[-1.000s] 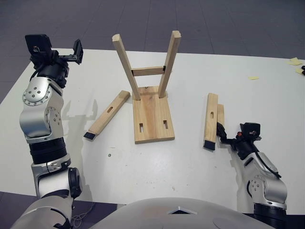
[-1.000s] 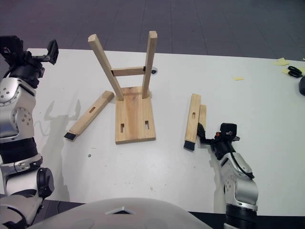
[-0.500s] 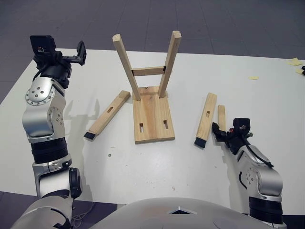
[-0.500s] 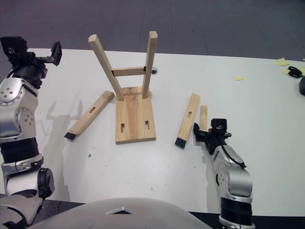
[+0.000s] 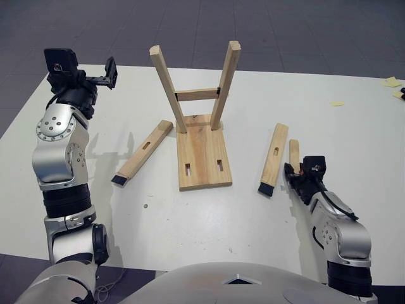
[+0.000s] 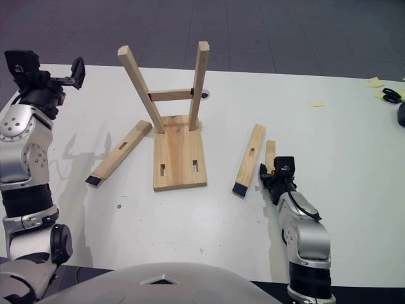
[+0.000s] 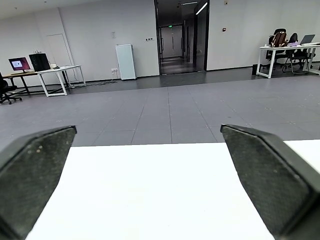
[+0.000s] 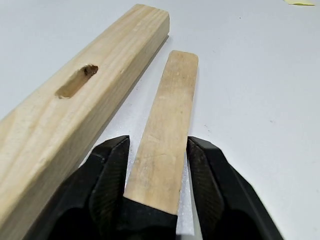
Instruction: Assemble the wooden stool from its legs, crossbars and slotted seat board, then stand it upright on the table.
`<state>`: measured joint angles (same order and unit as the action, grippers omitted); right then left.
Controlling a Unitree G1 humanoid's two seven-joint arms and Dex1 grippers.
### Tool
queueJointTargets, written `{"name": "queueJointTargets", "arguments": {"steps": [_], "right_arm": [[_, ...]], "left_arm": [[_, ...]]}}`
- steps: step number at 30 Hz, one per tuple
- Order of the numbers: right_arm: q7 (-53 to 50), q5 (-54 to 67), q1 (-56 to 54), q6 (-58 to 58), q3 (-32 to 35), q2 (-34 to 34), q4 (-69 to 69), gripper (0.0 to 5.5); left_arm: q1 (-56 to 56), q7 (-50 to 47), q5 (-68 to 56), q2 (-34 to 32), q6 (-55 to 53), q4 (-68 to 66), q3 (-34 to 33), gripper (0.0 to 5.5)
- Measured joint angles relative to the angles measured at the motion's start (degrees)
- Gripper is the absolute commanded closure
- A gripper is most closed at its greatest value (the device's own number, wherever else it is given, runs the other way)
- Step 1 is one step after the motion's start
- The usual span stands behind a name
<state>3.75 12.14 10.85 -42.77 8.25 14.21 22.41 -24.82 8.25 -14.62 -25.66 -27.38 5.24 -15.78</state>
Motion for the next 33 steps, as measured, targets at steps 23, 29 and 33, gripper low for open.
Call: {"name": "queueJointTargets", "arguments": {"steps": [23,29,33], "right_arm": [[8.40,-9.01,-31.65,40.63,-6.95,6.46,-0.88,4.17],[10.73,-8.54,-32.93,40.63,-13.68,2.09,1.49,4.17],[11.49,-8.21,-32.38,39.86,-15.75,0.36,1.99,4.17]], "left_arm": [[-23.64,4.70,-41.06,6.24,-23.58,6.19,-6.26,0.10],[-22.01,4.29,-53.79,9.85,-30.71,11.25,-1.58,0.10],[-20.09,1.01,-57.25,11.71,-30.93,11.46,-0.60,0.10]]}}
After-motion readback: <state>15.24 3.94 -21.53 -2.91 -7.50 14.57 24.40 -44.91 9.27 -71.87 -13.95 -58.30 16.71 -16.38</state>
